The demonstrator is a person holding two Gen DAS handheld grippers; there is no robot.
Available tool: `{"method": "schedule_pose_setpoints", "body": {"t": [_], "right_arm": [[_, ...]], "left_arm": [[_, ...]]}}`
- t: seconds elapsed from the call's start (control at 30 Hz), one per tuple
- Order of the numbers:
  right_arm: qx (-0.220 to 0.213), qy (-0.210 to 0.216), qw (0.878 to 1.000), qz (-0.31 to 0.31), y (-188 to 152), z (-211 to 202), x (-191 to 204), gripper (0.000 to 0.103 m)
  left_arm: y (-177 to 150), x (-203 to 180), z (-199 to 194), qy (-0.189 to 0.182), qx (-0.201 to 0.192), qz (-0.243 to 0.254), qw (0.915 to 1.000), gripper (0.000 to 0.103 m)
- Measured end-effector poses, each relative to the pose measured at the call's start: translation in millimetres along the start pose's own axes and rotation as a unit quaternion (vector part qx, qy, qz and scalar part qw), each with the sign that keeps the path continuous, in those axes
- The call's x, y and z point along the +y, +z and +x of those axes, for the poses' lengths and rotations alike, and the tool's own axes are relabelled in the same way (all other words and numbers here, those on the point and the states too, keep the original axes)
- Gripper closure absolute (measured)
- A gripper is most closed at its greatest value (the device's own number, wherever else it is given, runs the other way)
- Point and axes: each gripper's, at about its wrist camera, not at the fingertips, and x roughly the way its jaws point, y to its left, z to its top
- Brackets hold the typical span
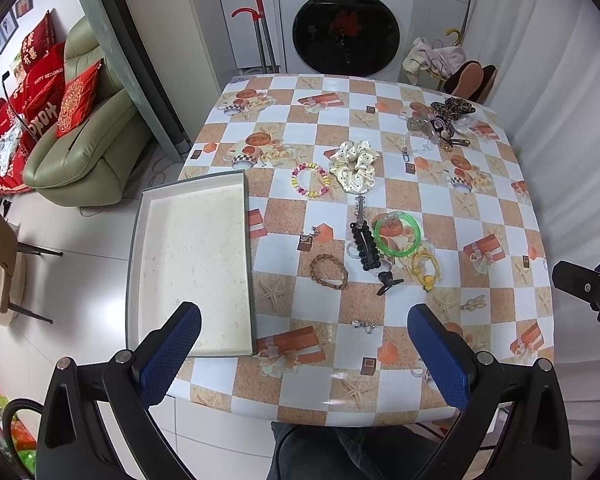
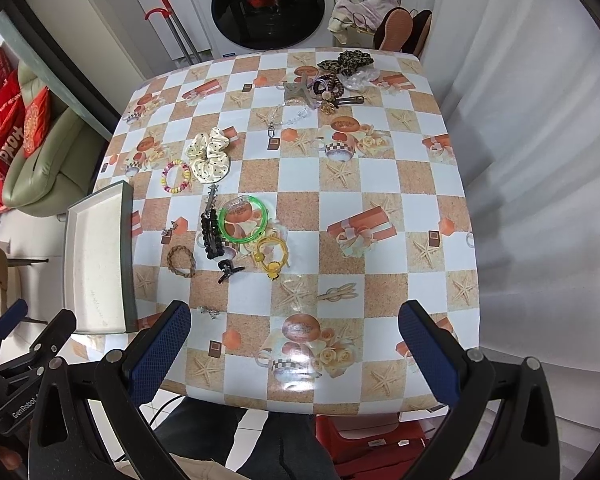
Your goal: Organize jewelry
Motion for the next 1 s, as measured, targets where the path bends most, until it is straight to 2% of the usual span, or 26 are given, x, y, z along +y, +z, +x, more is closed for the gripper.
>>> {"method": "schedule_pose_setpoints", "body": {"t": [1.0], "right_arm": [[0.004,0.009,1.000,0.015,-4,5,-11,0.000]], "left_arm": [[-6,-5,8,0.003,0.011,0.009,0.9999,0.000]]}}
